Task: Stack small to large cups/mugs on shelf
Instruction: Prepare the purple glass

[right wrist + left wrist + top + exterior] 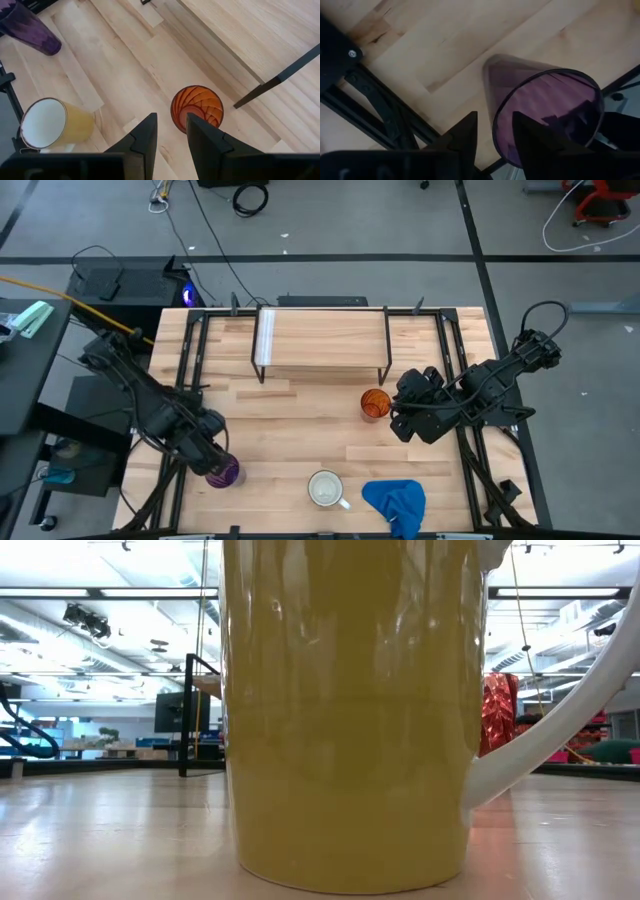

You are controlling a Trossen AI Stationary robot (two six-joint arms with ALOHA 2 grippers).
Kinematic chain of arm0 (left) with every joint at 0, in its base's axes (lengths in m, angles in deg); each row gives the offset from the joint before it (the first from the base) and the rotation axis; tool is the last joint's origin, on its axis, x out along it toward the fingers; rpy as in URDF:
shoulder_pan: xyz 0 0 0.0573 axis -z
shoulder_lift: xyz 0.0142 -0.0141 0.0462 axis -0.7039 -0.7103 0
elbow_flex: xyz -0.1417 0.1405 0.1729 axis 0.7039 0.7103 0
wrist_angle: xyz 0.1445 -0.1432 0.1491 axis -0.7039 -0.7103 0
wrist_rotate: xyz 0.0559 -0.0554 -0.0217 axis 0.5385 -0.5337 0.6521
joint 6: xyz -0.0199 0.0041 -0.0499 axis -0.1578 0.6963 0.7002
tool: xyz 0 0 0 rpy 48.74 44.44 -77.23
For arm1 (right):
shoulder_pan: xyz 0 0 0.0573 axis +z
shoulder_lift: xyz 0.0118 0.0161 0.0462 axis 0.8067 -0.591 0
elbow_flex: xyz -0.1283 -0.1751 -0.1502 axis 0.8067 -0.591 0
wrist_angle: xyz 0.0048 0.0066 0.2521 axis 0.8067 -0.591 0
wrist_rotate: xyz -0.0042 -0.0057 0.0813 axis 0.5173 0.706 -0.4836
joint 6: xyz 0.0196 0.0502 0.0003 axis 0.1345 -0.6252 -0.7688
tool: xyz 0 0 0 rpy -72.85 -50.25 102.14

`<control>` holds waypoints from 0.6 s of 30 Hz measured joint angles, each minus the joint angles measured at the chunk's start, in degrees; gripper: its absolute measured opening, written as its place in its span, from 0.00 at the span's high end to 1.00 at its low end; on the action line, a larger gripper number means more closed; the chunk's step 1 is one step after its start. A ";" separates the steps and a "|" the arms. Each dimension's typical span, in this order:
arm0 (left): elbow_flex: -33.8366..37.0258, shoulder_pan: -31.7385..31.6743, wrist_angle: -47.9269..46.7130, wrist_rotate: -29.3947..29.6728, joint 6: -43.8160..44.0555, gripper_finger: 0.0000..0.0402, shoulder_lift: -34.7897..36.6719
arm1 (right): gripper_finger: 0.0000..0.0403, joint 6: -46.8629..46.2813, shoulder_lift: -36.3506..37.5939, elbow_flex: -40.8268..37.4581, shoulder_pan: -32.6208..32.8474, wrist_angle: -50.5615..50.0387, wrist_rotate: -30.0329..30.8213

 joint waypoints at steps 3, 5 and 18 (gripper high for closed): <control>0.00 -0.02 0.00 0.00 -0.12 0.66 -1.16 | 0.73 0.00 0.00 0.00 -0.01 -0.02 -0.01; 0.00 -0.02 -0.01 0.00 -0.15 0.65 -2.04 | 0.73 0.00 0.00 0.00 0.00 -0.02 -0.02; 0.02 -0.02 -0.11 0.00 -0.22 0.67 -6.53 | 0.73 0.22 0.00 0.00 0.00 0.00 -0.02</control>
